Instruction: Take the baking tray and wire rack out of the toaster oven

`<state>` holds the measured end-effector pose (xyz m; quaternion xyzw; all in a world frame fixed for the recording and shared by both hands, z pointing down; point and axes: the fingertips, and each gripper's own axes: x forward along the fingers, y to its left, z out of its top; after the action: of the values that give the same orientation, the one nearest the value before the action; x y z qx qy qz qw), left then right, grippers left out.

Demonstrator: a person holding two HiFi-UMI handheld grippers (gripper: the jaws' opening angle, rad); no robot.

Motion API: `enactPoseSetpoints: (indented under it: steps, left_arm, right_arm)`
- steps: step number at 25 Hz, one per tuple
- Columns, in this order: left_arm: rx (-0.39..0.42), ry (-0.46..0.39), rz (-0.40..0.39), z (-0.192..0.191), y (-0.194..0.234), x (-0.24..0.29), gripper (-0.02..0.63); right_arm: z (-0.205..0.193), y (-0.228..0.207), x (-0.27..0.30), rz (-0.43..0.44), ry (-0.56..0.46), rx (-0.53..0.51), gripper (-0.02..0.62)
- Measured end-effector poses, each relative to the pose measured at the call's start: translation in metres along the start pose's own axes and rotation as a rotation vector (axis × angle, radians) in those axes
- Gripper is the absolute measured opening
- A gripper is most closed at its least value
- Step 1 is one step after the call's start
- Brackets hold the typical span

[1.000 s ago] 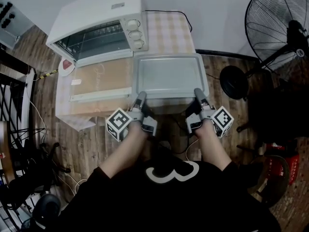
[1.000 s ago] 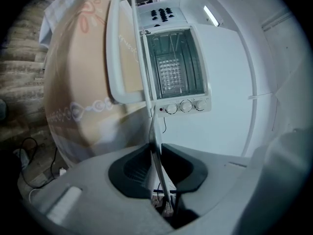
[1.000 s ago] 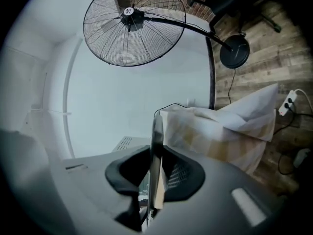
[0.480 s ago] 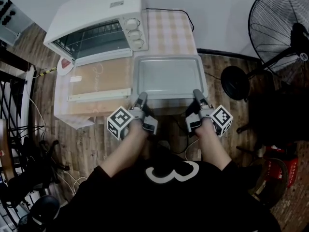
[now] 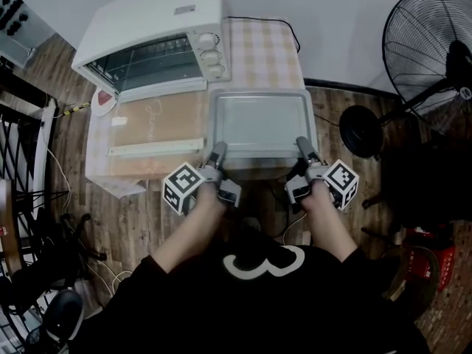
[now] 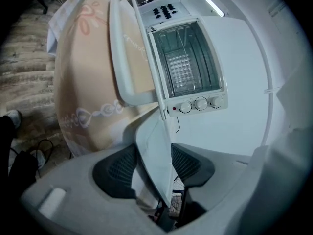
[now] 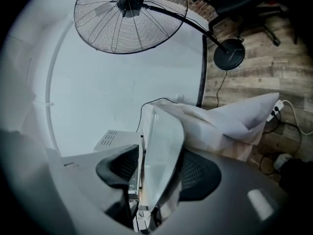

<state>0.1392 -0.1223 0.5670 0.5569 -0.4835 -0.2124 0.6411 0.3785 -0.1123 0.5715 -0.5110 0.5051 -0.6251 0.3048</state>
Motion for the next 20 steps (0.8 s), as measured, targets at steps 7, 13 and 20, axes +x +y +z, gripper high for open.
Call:
enactPoseSetpoints:
  steps: [7,13,20]
  left_arm:
    - [0.002,0.038,0.029,-0.003,0.004,-0.01,0.242]
    - [0.012,0.098,0.004,-0.009,0.002,-0.018,0.258]
    - [0.062,0.135,-0.069,-0.006,-0.012,-0.047,0.254]
  right_arm:
    - [-0.002,0.002,-0.011,-0.055,0.002,-0.021,0.325]
    - [0.002,-0.005,-0.039,-0.113,-0.056,-0.077,0.344]
    - [-0.044,0.04,-0.062,0.148,-0.047,-0.088,0.131]
